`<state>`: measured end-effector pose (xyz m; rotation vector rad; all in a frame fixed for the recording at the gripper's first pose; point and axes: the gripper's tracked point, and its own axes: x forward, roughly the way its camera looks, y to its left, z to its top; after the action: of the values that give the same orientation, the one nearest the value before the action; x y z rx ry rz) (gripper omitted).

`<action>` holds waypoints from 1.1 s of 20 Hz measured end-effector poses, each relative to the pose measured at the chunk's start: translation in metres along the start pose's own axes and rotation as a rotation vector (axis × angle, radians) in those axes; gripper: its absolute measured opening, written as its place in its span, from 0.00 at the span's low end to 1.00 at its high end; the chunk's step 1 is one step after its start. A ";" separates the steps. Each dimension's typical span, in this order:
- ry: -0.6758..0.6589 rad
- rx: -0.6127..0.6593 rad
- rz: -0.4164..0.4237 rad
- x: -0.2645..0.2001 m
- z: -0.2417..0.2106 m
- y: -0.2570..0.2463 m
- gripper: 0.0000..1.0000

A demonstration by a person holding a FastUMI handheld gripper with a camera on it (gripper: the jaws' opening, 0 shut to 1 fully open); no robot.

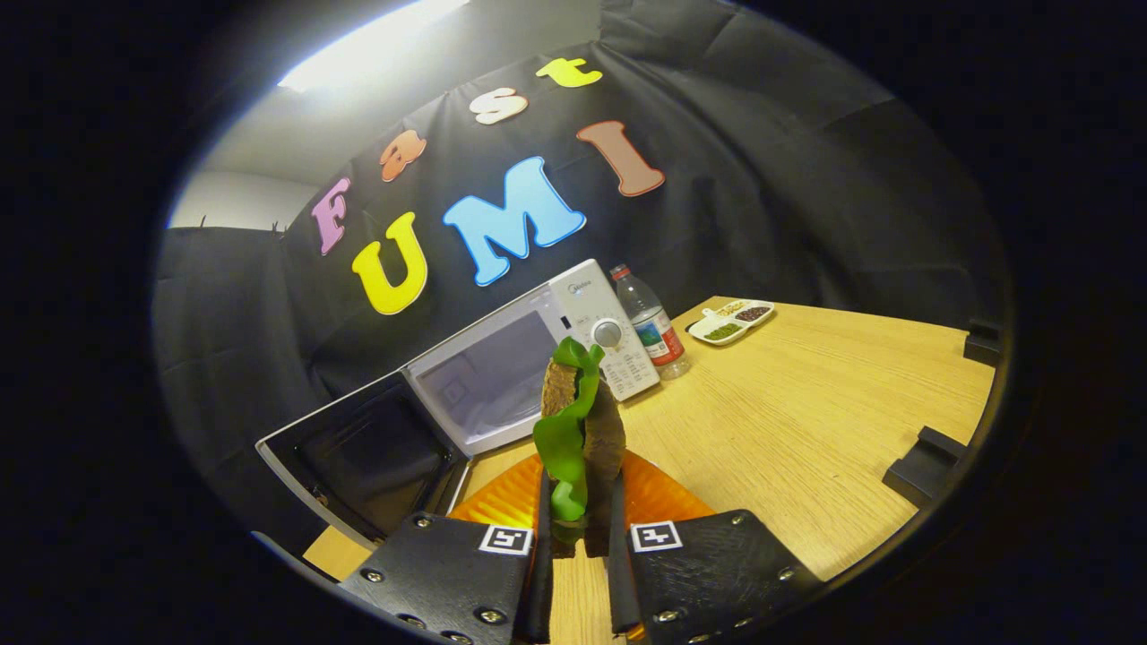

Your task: Open the microwave, put the food inside, and close the microwave door.

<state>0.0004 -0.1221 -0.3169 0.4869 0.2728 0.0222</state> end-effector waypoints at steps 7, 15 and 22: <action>0.015 -0.077 0.061 0.064 0.014 0.071 0.25; 0.084 -0.092 0.061 0.168 0.000 0.117 0.25; 0.126 -0.100 0.059 0.249 -0.011 0.141 0.25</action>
<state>0.2436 0.0289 -0.3242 0.3943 0.3792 0.1239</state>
